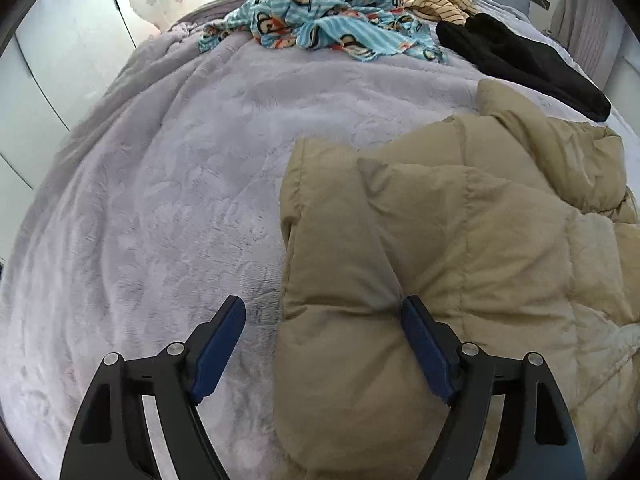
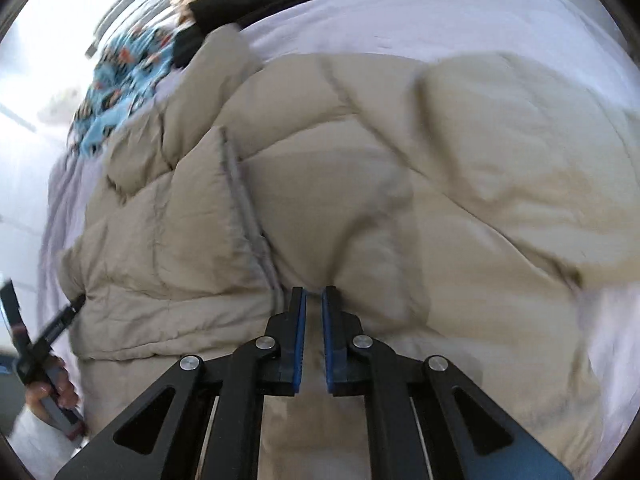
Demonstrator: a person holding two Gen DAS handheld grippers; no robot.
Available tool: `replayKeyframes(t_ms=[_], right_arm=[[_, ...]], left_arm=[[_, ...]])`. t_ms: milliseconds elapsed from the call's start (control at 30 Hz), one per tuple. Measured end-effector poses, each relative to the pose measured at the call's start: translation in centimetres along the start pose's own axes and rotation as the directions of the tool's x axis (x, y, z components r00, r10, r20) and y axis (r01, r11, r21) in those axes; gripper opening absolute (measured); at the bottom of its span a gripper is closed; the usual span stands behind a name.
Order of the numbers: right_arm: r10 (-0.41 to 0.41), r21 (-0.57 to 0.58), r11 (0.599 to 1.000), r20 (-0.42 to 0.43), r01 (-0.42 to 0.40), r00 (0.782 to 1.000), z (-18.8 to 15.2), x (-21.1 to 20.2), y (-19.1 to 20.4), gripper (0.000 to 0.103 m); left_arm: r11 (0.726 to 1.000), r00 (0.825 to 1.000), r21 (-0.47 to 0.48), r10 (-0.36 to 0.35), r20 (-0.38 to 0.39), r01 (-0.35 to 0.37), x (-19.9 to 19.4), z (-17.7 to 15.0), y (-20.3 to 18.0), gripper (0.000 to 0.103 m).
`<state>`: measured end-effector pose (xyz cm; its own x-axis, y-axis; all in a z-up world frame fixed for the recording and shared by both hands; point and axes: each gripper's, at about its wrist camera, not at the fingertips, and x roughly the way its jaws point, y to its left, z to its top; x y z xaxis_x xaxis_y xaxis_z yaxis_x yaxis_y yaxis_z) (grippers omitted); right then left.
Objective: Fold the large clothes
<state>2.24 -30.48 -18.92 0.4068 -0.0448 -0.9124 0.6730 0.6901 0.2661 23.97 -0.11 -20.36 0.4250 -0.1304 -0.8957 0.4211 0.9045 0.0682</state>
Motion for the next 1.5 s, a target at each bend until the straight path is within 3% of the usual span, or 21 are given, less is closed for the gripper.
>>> replayKeyframes(t_ms=[233,533,567,633,800,1000,1067,1100,1167,1200,1433,1500], right_arm=[[0.045,0.11,0.993,-0.012,-0.043,0.999,-2.4,-2.7,-2.0,0.015],[0.078,0.215,0.974,-0.021,-0.072,0.997,-8.2,-6.1,-3.4,0.058],[0.077,0.226,0.972,-0.017,-0.071,0.997,-8.7,-6.4,-3.6,0.063],[0.084,0.264,0.961,-0.004,-0.08,0.996,-9.8,-7.2,-4.5,0.067],[0.091,0.302,0.949,0.016,-0.091,0.996,-11.6,-8.5,-6.9,0.078],[0.127,0.283,0.95,0.038,-0.133,0.991,-10.1,-9.6,-10.4,0.084],[0.138,0.292,0.945,0.059,-0.149,0.989,-9.1,-10.1,-12.2,0.085],[0.141,0.303,0.94,0.071,-0.156,0.987,-8.6,-10.3,-13.4,0.091],[0.156,0.32,0.931,0.088,-0.177,0.984,-7.7,-10.6,-15.5,0.103],[0.16,0.327,0.927,0.1,-0.184,0.982,-7.2,-10.9,-16.7,0.103],[0.136,0.38,0.908,0.136,-0.179,0.981,-3.7,-12.2,-24.2,0.103],[0.149,0.43,0.883,0.126,-0.189,0.981,-2.5,-12.1,-27.1,0.103]], left_arm=[[0.999,0.999,0.028,-0.037,0.018,0.036,-5.5,-1.6,-1.7,0.081],[0.988,0.991,0.076,-0.136,-0.014,0.137,-9.7,-6.7,-6.0,0.082],[0.982,0.987,0.092,-0.162,-0.018,0.163,-10.1,-7.2,-6.7,0.084],[0.976,0.982,0.11,-0.186,-0.02,0.187,-10.5,-7.7,-7.6,0.103],[0.963,0.973,0.144,-0.225,-0.042,0.229,-11.1,-8.6,-10.6,0.103],[0.964,0.975,0.153,-0.21,-0.068,0.218,-11.3,-9.4,-15.2,0.103],[0.972,0.984,0.155,-0.169,-0.064,0.177,-11.4,-9.6,-16.9,0.103],[0.977,0.99,0.163,-0.128,-0.05,0.135,-11.6,-9.6,-18.1,0.103],[0.979,0.993,0.164,-0.112,-0.044,0.118,-11.7,-9.5,-19.4,0.103],[0.981,0.993,0.156,-0.106,-0.05,0.113,-11.7,-9.3,-20.7,0.103],[0.972,0.982,0.158,-0.16,-0.099,0.174,-11.3,-8.7,-27.0,0.103],[0.969,0.98,0.162,-0.17,-0.102,0.185,-11.5,-8.7,-28.3,0.103]])
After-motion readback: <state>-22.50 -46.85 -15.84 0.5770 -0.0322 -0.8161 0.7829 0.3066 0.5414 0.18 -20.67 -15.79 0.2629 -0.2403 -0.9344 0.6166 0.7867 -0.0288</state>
